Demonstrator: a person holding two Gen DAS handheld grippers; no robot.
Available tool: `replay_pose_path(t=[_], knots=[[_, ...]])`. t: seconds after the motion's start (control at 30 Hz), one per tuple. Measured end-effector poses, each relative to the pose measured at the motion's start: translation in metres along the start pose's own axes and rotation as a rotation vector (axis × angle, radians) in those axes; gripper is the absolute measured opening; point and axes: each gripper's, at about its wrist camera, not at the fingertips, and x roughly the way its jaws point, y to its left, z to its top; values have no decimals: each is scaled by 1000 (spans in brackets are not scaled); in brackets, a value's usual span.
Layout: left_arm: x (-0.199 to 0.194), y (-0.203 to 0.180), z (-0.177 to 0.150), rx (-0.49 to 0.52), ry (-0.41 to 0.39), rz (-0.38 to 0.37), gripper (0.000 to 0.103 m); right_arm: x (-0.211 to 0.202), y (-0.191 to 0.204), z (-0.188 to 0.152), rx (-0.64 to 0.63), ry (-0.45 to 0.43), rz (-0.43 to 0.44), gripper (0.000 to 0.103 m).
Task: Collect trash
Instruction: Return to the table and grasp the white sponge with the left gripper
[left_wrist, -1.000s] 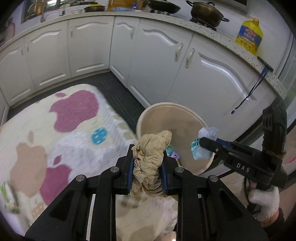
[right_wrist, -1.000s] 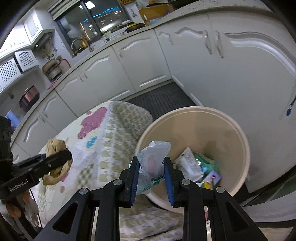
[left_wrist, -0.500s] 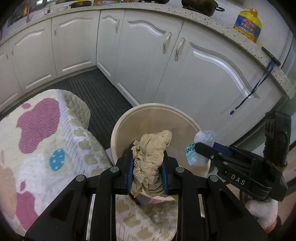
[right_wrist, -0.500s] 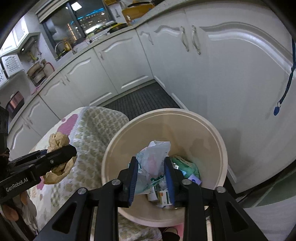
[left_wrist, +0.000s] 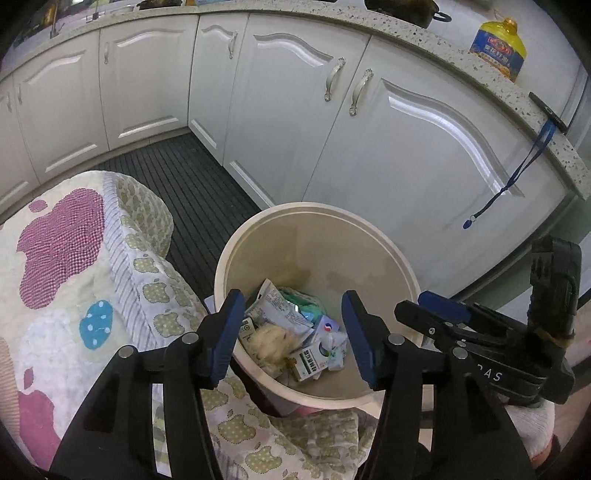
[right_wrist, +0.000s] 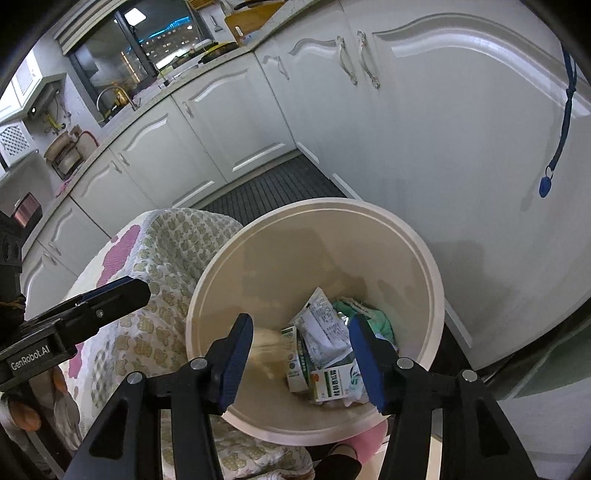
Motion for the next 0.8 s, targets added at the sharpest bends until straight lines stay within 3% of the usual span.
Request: replay_pose_path(t=[0.3,0.4,0.8], knots=[[-24,7,-11,11,-36,47,54,-8,18,-2,-33,-17,7,53],[-37,10,-17,6,-58,63,54,-9,28,-3,-50,-23,9,61],[-89,38,-46,-19,-107,151,54,-15,82,-14,-137,-21,65,61]])
